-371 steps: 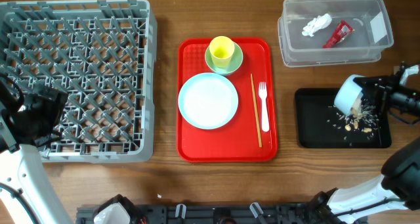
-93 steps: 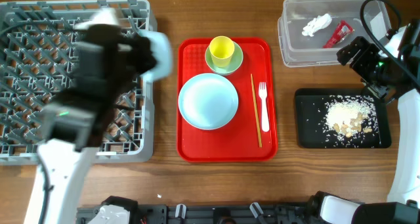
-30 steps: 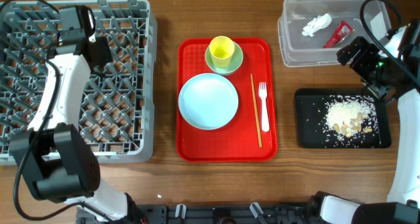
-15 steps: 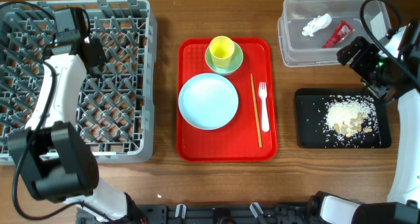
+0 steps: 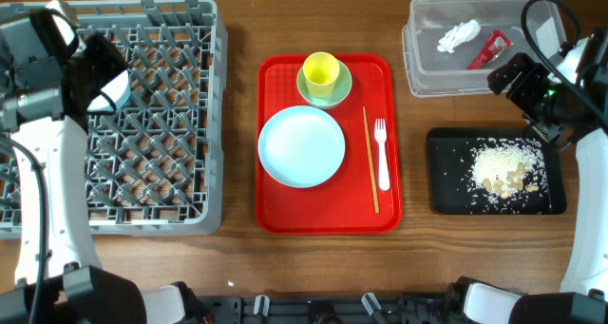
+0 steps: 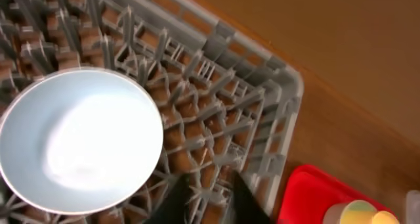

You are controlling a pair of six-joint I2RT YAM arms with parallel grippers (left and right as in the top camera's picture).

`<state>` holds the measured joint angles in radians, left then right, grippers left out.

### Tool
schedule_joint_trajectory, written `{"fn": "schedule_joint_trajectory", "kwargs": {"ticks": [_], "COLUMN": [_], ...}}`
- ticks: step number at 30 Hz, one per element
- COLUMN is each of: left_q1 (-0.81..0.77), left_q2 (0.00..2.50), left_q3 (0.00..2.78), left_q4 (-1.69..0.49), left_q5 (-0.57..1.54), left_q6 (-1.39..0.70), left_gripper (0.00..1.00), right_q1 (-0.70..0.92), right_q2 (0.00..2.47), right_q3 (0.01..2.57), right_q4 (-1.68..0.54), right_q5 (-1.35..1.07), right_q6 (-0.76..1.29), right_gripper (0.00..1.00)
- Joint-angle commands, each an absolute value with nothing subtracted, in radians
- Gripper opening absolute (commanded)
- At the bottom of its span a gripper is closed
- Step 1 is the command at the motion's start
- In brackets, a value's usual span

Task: Sort waste into correct bins and load items into the dishwasher rack
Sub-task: 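Lower the blue bowl upside down into the rack and open the left gripper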

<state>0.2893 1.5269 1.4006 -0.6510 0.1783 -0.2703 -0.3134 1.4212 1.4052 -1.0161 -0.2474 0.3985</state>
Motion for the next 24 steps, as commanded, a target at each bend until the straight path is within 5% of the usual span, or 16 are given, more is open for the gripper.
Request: {"fn": "schedule_joint_trajectory", "kwargs": {"ticks": [1,5,15,18,21,24], "left_q1": [0.272,0.270,0.210,0.181,0.174,0.180], "left_q2": [1.622,1.706,1.840,1.844,1.844,1.846], "left_q3": [1.406,1.406,1.407,1.407,1.407,1.406], "left_q4": [-0.700,-0.665,-0.607,-0.585,-0.579,-0.583], "left_q5": [0.118,-0.022,-0.160,-0.204,-0.204,-0.226], "left_q6": [-0.084,-0.081,0.019,0.019,0.019,0.019], "left_gripper": [0.57,0.65,0.60,0.47,0.21,0.20], "right_q1": [-0.315,-0.315,-0.315,-0.315,-0.315,-0.315], "right_q2": [1.417,1.417,1.417,1.417,1.417,1.417], "right_q3": [1.410,1.410,1.410,1.410,1.410,1.410], "right_q4": [-1.013,-1.013,-1.013,-1.014,-1.013,-1.013], "right_q5": [-0.263,-0.263,-0.263,-0.263,-0.263,-0.263], "right_q6": [0.396,0.396,0.396,0.396,0.396,0.396], "right_gripper": [1.00,1.00,1.00,1.00,1.00,1.00]}}
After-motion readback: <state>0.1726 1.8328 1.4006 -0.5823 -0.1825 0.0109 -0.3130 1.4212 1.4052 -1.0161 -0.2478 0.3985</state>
